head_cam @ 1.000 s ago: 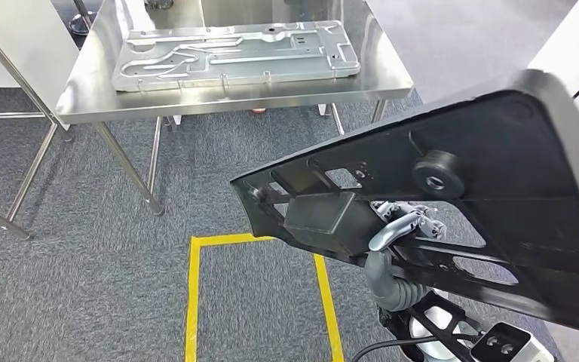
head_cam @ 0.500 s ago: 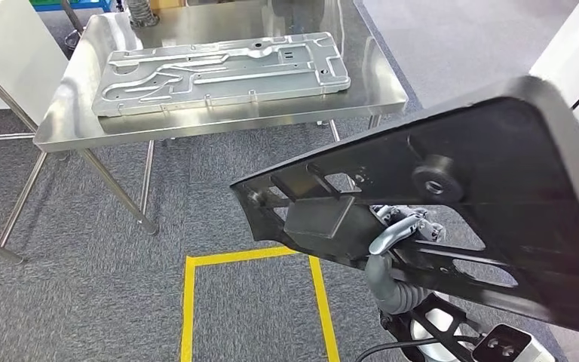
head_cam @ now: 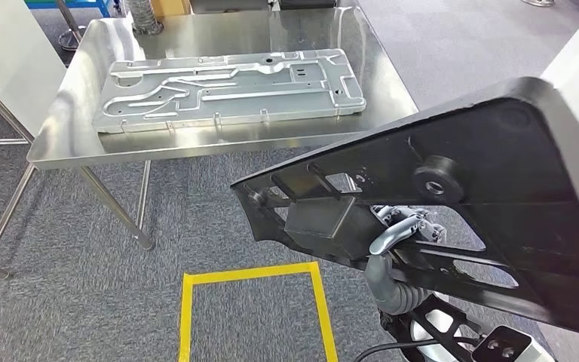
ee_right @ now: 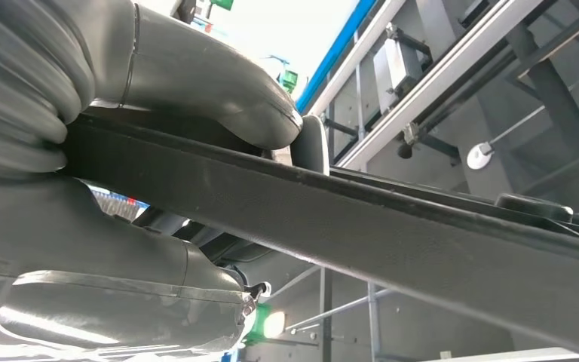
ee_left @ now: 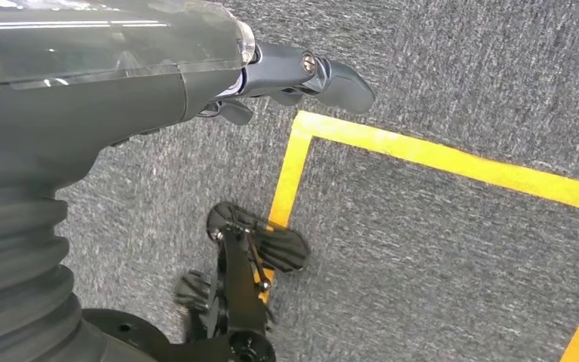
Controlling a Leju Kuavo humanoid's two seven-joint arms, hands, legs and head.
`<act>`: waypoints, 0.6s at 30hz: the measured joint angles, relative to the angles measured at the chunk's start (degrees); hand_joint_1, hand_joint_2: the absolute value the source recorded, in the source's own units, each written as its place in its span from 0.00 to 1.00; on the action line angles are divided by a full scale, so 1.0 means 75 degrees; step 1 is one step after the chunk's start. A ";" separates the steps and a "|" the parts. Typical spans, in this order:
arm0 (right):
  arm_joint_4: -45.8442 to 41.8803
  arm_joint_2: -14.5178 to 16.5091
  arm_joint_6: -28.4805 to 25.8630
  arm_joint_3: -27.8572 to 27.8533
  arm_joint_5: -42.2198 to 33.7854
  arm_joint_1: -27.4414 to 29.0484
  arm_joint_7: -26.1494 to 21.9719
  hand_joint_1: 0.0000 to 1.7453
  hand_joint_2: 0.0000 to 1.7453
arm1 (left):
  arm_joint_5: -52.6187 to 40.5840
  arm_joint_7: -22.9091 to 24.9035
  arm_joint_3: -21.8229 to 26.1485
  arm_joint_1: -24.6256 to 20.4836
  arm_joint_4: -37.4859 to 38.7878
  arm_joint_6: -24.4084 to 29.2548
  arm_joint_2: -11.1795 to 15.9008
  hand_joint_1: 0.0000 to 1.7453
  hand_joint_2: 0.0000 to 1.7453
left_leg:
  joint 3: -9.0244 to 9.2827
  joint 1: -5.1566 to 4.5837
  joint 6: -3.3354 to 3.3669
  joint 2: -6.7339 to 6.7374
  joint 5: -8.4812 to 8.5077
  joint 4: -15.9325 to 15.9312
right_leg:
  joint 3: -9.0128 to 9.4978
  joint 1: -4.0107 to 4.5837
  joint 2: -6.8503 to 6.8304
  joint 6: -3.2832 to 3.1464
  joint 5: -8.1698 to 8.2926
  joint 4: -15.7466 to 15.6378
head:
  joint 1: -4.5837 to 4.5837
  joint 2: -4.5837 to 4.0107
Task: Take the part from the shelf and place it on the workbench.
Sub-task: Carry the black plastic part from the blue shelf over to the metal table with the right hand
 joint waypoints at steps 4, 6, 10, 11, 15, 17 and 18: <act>-0.0001 0.0000 -0.0008 -0.0005 0.0002 0.0031 0.0001 1.00 1.00 | -0.0007 0.0000 -0.0001 -0.0007 0.0000 -0.0002 -0.0002 0.00 1.00 | 0.0403 -0.0010 -0.0105 -0.0018 -0.0360 -0.0032 | 0.0325 0.0031 -0.0044 -0.0121 0.1350 -0.1649 | -0.0001 0.0000; -0.0007 0.0001 -0.0010 -0.0009 0.0004 0.0046 0.0001 1.00 1.00 | -0.0009 -0.0002 0.0000 -0.0021 0.0000 -0.0004 -0.0002 0.00 1.00 | 0.0572 -0.0029 -0.0214 -0.0019 -0.0413 -0.0056 | 0.0421 0.0059 -0.0039 -0.0225 0.1454 -0.1860 | -0.0001 0.0000; -0.0022 0.0011 -0.0010 -0.0013 0.0008 0.0052 0.0002 1.00 1.00 | -0.0012 -0.0004 -0.0001 -0.0056 0.0001 -0.0004 0.0001 0.00 1.00 | 0.0379 -0.0014 -0.0375 0.0023 -0.0460 0.0607 | 0.0765 0.0015 -0.0013 -0.0444 0.1455 -0.1998 | -0.0004 -0.0001; -0.0023 0.0015 -0.0010 -0.0014 0.0010 0.0055 0.0003 1.00 1.00 | -0.0013 -0.0003 -0.0001 -0.0061 0.0001 -0.0004 -0.0001 0.00 1.00 | 0.0080 -0.0003 -0.0392 0.0030 -0.0602 0.1085 | 0.0817 0.0019 -0.0019 -0.0469 0.1406 -0.2007 | -0.0004 0.0000; -0.0023 0.0020 -0.0015 -0.0014 0.0012 0.0085 0.0001 1.00 1.00 | -0.0014 -0.0001 -0.0001 -0.0002 0.0000 -0.0003 -0.0002 0.00 1.00 | -0.1022 0.0017 -0.0431 0.0031 -0.1282 0.2111 | 0.1044 0.0045 0.0015 -0.0489 0.1162 -0.2006 | -0.0004 0.0000; -0.0023 0.0020 -0.0036 -0.0014 0.0018 0.0091 0.0001 1.00 1.00 | -0.0017 -0.0003 -0.0001 0.0012 0.0000 -0.0004 -0.0001 0.00 1.00 | -0.0980 0.0013 -0.0386 0.0034 -0.0782 0.1345 | 0.1237 0.0051 0.0018 -0.0467 0.1006 -0.2009 | -0.0003 0.0000; -0.0021 0.0020 -0.0048 -0.0014 0.0022 0.0090 0.0002 1.00 1.00 | -0.0020 -0.0005 -0.0001 0.0021 0.0000 -0.0005 0.0004 0.00 1.00 | -0.0885 -0.0004 -0.0350 0.0039 -0.0300 0.0866 | 0.1337 0.0058 0.0014 -0.0448 0.0928 -0.2005 | -0.0002 0.0000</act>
